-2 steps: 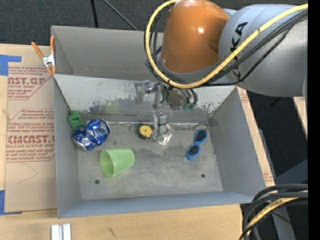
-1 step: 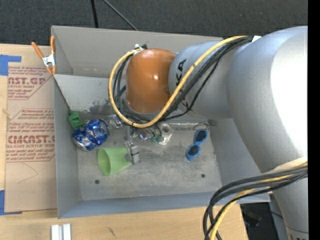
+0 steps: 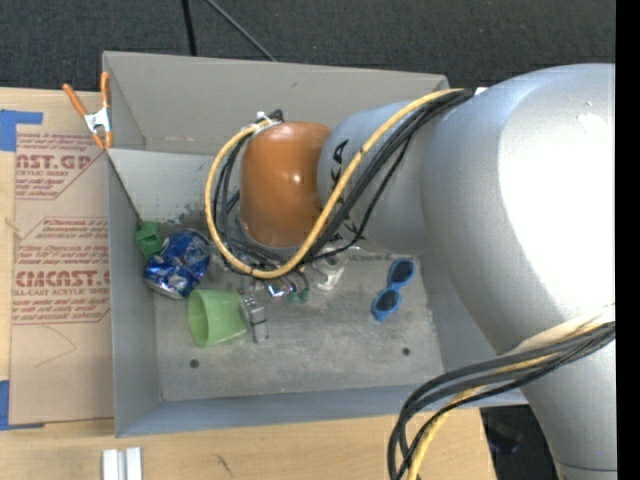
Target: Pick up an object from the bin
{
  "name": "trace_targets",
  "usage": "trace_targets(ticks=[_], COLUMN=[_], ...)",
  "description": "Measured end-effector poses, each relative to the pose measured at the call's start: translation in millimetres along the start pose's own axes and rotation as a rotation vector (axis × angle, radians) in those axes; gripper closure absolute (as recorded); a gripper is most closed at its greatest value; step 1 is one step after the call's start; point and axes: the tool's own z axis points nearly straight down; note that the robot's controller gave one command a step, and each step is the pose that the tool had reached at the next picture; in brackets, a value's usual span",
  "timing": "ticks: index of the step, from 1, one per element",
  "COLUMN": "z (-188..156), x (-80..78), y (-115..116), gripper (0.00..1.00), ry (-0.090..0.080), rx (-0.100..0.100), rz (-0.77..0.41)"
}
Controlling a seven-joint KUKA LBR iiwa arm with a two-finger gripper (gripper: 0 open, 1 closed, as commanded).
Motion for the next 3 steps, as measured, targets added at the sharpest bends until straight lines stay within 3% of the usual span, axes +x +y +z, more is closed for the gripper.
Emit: trace_targets(ticks=[1, 2, 3], z=[7, 7, 5], x=[17.7, 46.6, 42.9], y=[26, 98, 93], gripper=[0.00, 0.00, 1.00], ry=[-0.001, 0.002, -0.006], rx=[-0.007, -0.012, -0.009], rz=[-0.121, -0.168, -0.160])
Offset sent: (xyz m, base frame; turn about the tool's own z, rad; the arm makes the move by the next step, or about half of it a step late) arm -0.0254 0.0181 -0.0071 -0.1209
